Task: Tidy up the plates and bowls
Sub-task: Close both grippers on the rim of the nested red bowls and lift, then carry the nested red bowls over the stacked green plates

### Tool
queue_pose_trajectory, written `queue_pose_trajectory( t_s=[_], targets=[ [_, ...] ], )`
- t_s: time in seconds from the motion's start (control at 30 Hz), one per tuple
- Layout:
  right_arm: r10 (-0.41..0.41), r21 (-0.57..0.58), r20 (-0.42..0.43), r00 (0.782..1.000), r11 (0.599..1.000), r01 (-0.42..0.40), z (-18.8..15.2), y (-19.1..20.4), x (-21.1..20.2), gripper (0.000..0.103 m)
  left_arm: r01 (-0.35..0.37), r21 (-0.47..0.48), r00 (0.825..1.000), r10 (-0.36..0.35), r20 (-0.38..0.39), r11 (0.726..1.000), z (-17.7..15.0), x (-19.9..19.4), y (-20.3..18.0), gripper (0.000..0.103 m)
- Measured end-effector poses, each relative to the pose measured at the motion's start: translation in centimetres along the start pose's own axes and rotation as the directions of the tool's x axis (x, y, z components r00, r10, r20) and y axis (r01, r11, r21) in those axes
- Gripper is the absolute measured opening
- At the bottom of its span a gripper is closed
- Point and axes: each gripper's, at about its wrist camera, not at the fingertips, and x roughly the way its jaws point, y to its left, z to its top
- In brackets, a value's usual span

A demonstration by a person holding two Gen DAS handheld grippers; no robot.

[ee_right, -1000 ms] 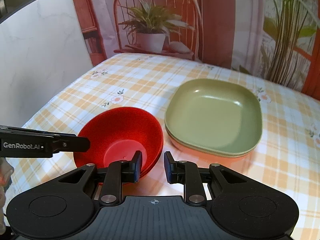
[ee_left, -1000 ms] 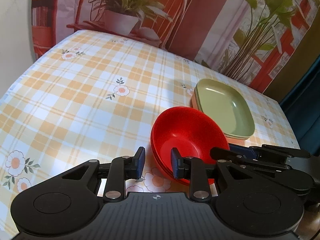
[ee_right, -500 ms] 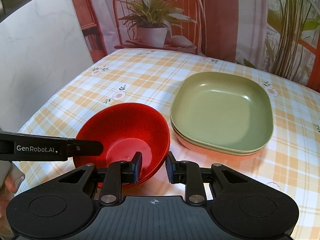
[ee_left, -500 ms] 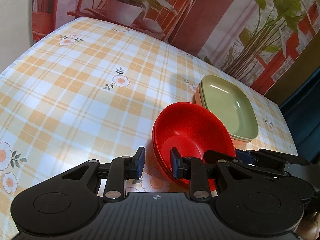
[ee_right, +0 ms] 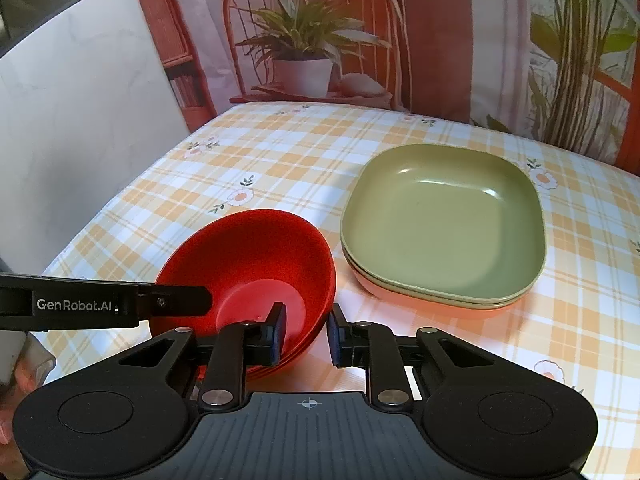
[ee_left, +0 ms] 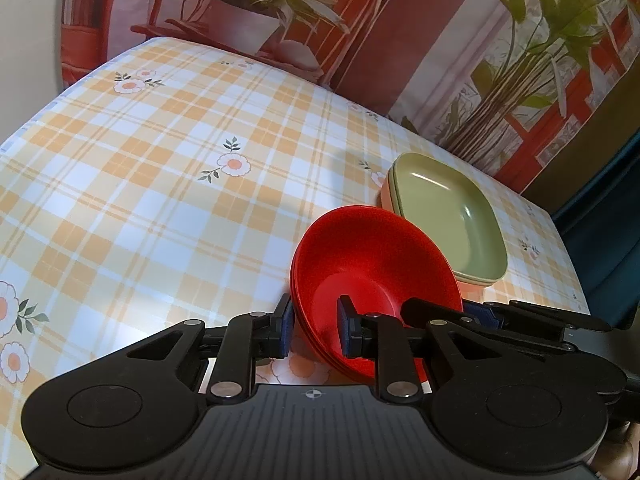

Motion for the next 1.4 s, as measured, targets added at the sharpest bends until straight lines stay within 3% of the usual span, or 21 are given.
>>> queue_pose_trajectory(
  t_s=[0.7, 1.13, 1.4],
  targets=[
    [0.015, 0.013, 0.050, 0.999, 1.000, -0.016, 0.4, 0.0, -2.3, 0.019, -0.007, 0.027, 1.000, 0.007, 0.029, 1.000, 0.1, -2.0, -1.1, 0.024],
    [0.004, 0.046, 0.116, 0.993, 0.999, -0.009, 1.8, -1.5, -4.7, 0.019, 0.033, 0.094, 0.997, -0.039, 0.061, 0.995, 1.6, -3.1, -3.0, 0.024],
    [-0.042, 0.074, 0.153, 0.987, 0.997, 0.031, 3.8, -4.0, -5.6, 0.019, 0.091, 0.158, 0.994, -0.099, 0.046, 0.983, 4.2, -2.2, -5.1, 0.024]
  ],
)
